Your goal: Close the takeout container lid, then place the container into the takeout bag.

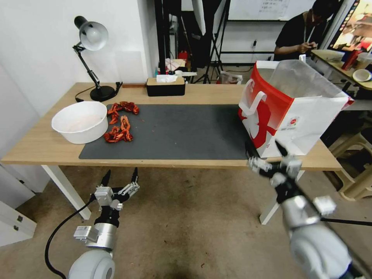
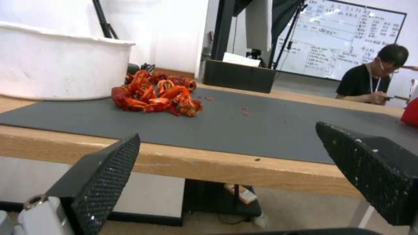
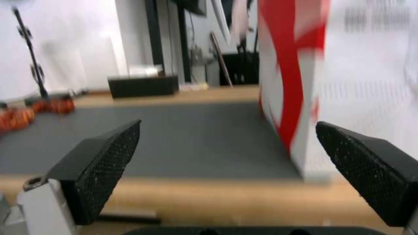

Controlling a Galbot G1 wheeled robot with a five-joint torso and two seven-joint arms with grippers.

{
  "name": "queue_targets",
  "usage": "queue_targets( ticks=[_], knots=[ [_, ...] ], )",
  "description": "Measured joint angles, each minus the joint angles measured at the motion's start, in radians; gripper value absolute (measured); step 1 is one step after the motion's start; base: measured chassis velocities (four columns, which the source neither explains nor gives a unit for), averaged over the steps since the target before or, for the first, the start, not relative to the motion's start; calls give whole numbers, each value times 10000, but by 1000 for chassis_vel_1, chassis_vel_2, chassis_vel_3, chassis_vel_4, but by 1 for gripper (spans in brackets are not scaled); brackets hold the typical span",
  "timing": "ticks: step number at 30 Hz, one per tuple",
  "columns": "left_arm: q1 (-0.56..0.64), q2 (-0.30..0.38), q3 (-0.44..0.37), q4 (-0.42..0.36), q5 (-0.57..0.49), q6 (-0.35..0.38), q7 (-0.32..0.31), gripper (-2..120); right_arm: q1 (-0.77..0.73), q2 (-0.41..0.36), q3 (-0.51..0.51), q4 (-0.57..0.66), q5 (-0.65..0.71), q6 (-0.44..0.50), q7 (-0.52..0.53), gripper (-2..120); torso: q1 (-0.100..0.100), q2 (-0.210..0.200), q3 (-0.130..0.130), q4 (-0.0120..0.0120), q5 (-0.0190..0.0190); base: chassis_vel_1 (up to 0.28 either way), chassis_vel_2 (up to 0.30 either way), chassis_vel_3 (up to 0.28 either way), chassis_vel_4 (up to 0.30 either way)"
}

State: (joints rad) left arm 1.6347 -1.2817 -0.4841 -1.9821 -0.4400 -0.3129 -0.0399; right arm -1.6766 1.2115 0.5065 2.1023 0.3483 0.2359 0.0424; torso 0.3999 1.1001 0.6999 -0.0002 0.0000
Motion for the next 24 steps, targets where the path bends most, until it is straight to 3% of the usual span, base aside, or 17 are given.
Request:
queue_targets(
  ticks=[6, 24],
  knots=[
    [81, -7, 47, 173, 189, -187, 94, 100, -332, 384, -158, -596, -243, 601, -136, 100, 0, 0, 1, 3, -2, 0, 0, 0, 0],
    [113, 13, 81, 309, 227, -286, 147, 100, -257, 449, -212, -682, -225, 635, -176, 100, 0, 0, 1, 3, 0, 0, 0, 0, 0]
  ],
)
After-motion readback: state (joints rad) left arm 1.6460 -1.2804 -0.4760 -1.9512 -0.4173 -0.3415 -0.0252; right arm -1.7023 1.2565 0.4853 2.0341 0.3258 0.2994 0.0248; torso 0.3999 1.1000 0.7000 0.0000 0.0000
